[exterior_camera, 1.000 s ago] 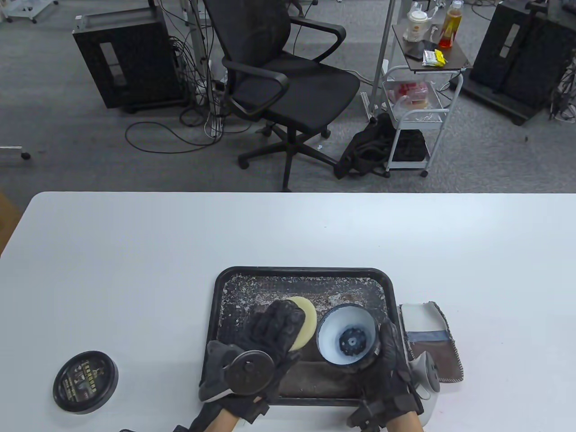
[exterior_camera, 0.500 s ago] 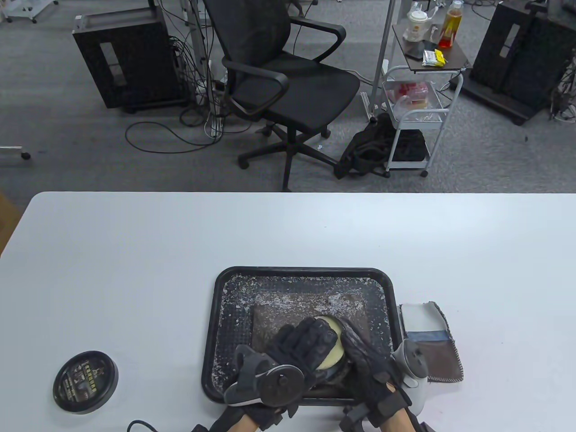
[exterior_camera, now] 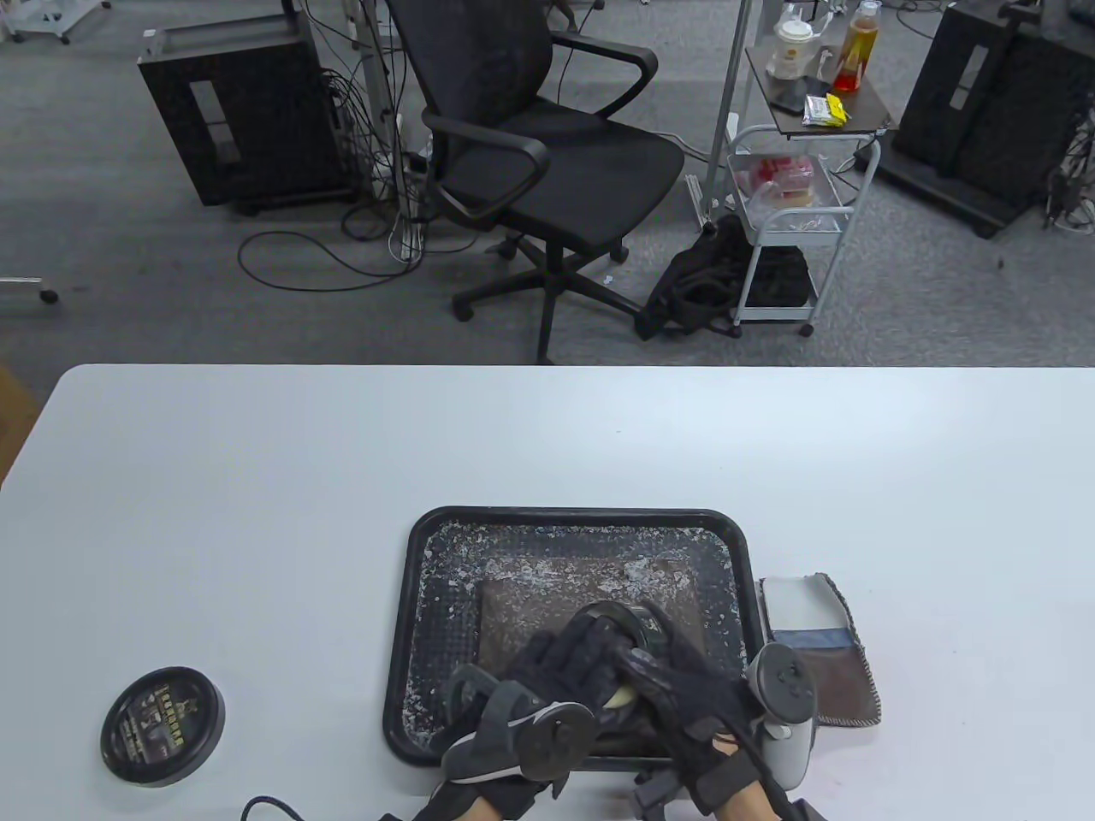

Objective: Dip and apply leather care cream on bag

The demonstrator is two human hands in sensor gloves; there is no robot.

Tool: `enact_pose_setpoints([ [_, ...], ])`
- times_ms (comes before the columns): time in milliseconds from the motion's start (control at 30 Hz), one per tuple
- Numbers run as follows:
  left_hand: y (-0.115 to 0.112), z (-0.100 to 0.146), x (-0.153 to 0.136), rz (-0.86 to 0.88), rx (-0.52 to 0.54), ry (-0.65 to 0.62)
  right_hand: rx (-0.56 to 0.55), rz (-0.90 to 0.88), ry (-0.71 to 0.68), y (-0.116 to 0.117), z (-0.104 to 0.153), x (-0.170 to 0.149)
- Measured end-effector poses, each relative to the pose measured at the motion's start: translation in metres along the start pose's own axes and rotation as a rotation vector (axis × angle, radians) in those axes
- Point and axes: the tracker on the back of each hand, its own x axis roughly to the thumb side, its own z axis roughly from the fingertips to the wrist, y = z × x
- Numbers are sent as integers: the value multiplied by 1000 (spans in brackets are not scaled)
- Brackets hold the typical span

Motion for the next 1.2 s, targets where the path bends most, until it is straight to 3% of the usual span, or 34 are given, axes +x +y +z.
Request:
enact_pose_setpoints([
  [167, 3, 5, -5, 110, 40, -61, 33, -60, -8, 3, 0, -3],
  [467, 0, 6, -2, -30, 68, -6, 26, -64, 28, 5, 1, -5],
  [767, 2, 9, -1, -9, 14, -56, -23, -24, 0, 1, 0, -3],
  [967, 3, 9, -5, 27, 80, -7, -1, -24, 2, 7, 2, -3],
  [1200, 1, 10, 1, 23, -1, -64, -45, -6, 5, 1, 2, -3],
])
